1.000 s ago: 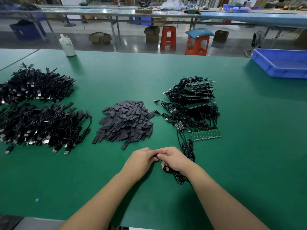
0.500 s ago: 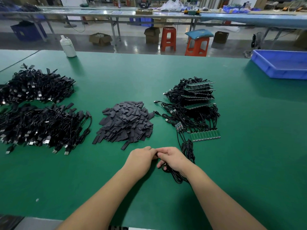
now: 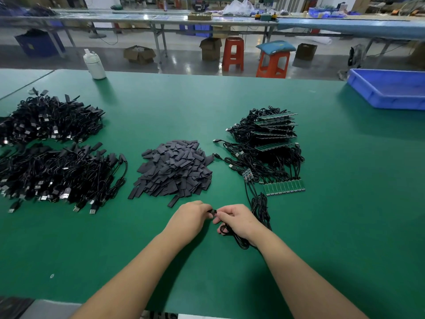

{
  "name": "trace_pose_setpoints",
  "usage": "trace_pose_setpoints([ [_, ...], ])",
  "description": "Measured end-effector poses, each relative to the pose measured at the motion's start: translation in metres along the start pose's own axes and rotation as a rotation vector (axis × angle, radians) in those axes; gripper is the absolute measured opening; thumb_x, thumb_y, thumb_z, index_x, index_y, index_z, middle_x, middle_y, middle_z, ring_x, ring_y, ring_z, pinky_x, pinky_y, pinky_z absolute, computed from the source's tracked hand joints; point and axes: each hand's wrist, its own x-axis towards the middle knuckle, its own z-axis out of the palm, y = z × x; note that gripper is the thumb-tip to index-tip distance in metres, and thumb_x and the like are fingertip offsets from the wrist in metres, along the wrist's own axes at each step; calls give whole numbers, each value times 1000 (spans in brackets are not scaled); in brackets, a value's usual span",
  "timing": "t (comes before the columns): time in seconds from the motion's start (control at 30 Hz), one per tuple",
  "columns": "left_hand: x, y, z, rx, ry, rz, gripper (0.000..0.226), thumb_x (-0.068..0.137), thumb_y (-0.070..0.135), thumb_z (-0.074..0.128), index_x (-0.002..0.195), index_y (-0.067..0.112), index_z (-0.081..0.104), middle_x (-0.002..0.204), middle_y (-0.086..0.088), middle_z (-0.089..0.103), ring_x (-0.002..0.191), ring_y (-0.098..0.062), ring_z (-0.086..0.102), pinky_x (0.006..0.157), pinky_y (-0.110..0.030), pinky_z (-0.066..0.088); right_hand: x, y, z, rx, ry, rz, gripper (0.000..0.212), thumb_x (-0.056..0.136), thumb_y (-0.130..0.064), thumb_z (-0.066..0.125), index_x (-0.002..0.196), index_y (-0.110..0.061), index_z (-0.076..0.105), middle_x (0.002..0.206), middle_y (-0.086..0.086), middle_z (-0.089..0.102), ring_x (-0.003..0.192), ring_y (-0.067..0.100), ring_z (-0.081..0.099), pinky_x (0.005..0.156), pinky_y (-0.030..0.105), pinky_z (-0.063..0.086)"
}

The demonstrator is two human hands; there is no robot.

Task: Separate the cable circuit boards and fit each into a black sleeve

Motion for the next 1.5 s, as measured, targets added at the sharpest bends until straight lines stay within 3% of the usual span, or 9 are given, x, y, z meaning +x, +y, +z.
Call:
trace_pose_setpoints([
  [0.5,-2,4,0,157,14,126,17,96,17,50,110,17,60,102,-2,53,96,-25,55,74,-28,36,-3,-3,0,10,-5,2,15,99,-15,57,96,-8,70,86,2,73,63,14,65,60,23,53],
  [0.6,-1,5,2,130,45,265,32,89,6,51,119,10,60,123,-9,55,108,-30,55,90,-34,44,-5,-5,2,-59,4,-24,19,101,-20,52,92,-11,67,85,-2,71,61,13,65,64,19,48],
  [0.67,-4,12,3,-9,99,215,53,89,3,50,141,12,46,147,-7,41,120,-24,52,101,-36,45,-6,-5,1,-42,16,-39,19,102,-19,52,99,-8,68,85,1,71,62,14,65,65,18,46],
  [0.73,-6,20,3,-281,232,14,57,94,9,50,148,19,36,148,2,40,116,-11,54,99,-28,44,-6,-6,0,113,51,-48,19,102,-17,53,106,-5,68,88,6,72,69,16,67,68,23,52],
  [0.87,-7,29,4,-858,188,-344,44,91,37,63,133,27,52,110,15,67,92,0,64,91,-30,52,-4,-18,5,673,133,-95,19,99,-13,55,108,-2,68,101,13,74,93,21,72,76,26,58],
  [1.0,-13,34,4,-1060,96,-298,28,85,26,73,112,25,64,84,9,68,67,-4,57,72,-24,52,3,-42,16,904,175,-145,18,95,-13,58,106,-5,70,98,4,74,88,12,63,76,24,53],
  [1.17,-7,18,-17,-845,190,-322,12,85,17,76,93,22,69,70,8,64,58,-4,51,63,-19,46,9,-57,13,438,280,-157,24,95,-26,65,115,-15,71,113,-4,72,109,14,61,94,31,47],
  [1.33,-3,-49,-74,-444,309,-431,15,86,28,74,100,29,69,86,12,69,74,-8,63,66,-22,51,18,-52,-39,-735,569,-130,34,97,-38,56,128,-27,65,144,4,48,136,24,35,111,40,33],
  [1.5,-1,-138,-121,195,246,-651,21,92,26,61,113,22,62,89,-4,69,68,-22,59,61,-29,49,25,-50,-71,-824,335,96,52,98,-45,52,148,-32,43,162,13,20,148,34,15,118,49,21],
])
